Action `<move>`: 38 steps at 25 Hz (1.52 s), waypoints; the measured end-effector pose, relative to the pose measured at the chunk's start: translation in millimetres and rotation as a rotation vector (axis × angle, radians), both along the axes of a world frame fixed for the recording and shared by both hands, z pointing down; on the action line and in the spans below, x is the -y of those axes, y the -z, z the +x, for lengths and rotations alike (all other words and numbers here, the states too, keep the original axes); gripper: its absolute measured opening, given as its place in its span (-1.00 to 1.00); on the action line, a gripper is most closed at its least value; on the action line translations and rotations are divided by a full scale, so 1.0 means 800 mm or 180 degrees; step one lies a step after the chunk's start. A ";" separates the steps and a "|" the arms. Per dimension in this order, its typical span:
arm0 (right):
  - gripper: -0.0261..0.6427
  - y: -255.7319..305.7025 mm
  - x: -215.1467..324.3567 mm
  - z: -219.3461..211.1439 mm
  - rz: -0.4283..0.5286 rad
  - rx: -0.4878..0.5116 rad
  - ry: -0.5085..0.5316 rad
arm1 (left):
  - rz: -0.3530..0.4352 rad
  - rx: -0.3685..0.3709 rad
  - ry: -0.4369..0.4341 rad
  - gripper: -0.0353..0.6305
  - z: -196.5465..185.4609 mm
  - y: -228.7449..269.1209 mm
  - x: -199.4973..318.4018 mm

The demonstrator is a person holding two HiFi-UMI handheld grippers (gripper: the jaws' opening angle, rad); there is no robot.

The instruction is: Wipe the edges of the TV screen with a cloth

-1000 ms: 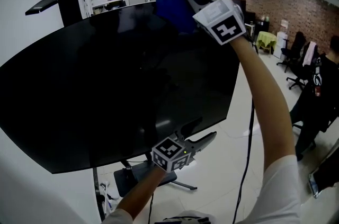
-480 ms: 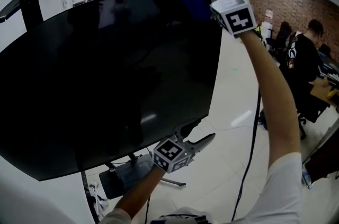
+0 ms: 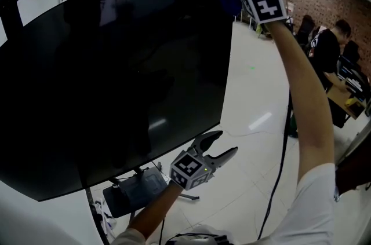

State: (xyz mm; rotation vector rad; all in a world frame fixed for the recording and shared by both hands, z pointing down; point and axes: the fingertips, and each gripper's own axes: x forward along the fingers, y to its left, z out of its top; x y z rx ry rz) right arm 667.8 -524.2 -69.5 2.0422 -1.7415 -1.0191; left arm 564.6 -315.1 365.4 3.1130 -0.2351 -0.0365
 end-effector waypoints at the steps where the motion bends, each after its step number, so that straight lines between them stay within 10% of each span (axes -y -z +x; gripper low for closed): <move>1: -0.68 -0.003 0.001 0.010 -0.0022 0.0077 -0.0015 | -0.0013 -0.0008 0.0012 -0.05 0.002 0.001 0.001; 12: -0.68 -0.140 0.020 0.043 -0.0360 0.0781 0.0408 | -0.0091 0.0156 -0.0084 -0.05 0.024 -0.061 -0.003; 38: -0.68 -0.609 0.046 0.036 -0.1712 0.1117 0.0393 | -0.0315 0.0337 0.0136 -0.05 0.031 -0.139 -0.009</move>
